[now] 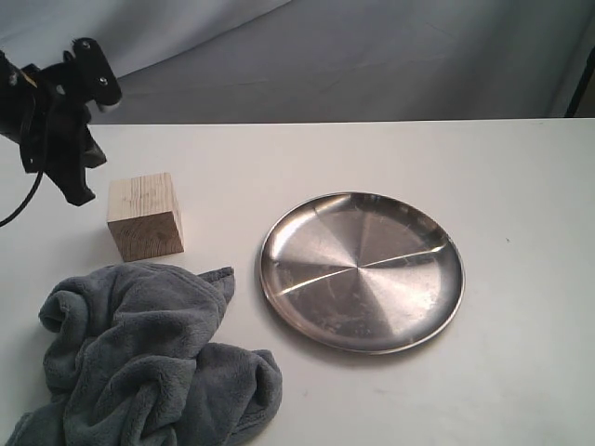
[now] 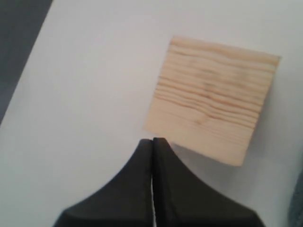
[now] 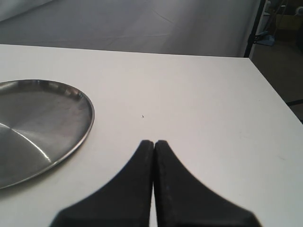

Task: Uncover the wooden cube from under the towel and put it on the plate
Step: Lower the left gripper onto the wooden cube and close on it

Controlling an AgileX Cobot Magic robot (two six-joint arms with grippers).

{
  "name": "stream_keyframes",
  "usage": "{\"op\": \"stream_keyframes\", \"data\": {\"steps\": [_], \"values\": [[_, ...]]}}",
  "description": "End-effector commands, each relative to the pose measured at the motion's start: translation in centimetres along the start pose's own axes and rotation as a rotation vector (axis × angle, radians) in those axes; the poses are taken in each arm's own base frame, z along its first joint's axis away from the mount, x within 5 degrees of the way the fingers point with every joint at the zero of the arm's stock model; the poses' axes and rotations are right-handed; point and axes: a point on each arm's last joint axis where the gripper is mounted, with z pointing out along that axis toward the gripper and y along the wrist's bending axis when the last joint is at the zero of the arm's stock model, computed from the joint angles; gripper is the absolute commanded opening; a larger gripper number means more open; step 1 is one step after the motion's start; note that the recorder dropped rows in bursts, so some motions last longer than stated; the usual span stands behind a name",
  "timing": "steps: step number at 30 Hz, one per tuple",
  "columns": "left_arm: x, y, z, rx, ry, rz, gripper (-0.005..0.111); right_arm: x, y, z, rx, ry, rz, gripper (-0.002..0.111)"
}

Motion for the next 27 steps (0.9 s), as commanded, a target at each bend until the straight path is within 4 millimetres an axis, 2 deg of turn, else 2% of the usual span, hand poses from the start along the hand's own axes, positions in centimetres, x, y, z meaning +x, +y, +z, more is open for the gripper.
{"op": "stream_keyframes", "data": {"steps": [1, 8, 10, 12, 15, 17, 20, 27], "values": [[-1.03, -0.46, 1.08, 0.099, -0.074, 0.078, 0.000, 0.04, 0.01, -0.01, -0.002, -0.009, -0.002, 0.000], [-1.07, -0.10, 1.49, 0.060, -0.080, 0.081, 0.004, 0.04, 0.01, -0.01, -0.002, -0.009, -0.002, 0.000], [-1.12, -0.07, 1.49, 0.056, -0.085, 0.076, 0.008, 0.04, 0.01, -0.01, -0.002, -0.009, -0.002, 0.000], [-1.12, -0.07, 1.49, 0.056, -0.085, 0.076, 0.017, 0.04, 0.01, -0.01, -0.002, -0.009, -0.002, 0.000], [-1.12, -0.07, 1.49, 0.056, -0.085, 0.074, 0.043, 0.04, 0.01, -0.01, -0.002, -0.009, -0.002, 0.000], [-1.17, -0.06, 1.49, 0.056, -0.091, 0.066, 0.071, 0.04, 0.01, -0.01, -0.002, -0.009, -0.002, 0.000], [-1.55, 0.10, 1.48, 0.037, -0.134, 0.011, 0.106, 0.04, 0.01, -0.01, -0.002, -0.009, -0.002, 0.000], [-1.71, 0.18, 1.46, 0.027, -0.151, 0.022, 0.105, 0.04, 0.01, -0.01, -0.002, -0.009, -0.002, 0.000]]}}
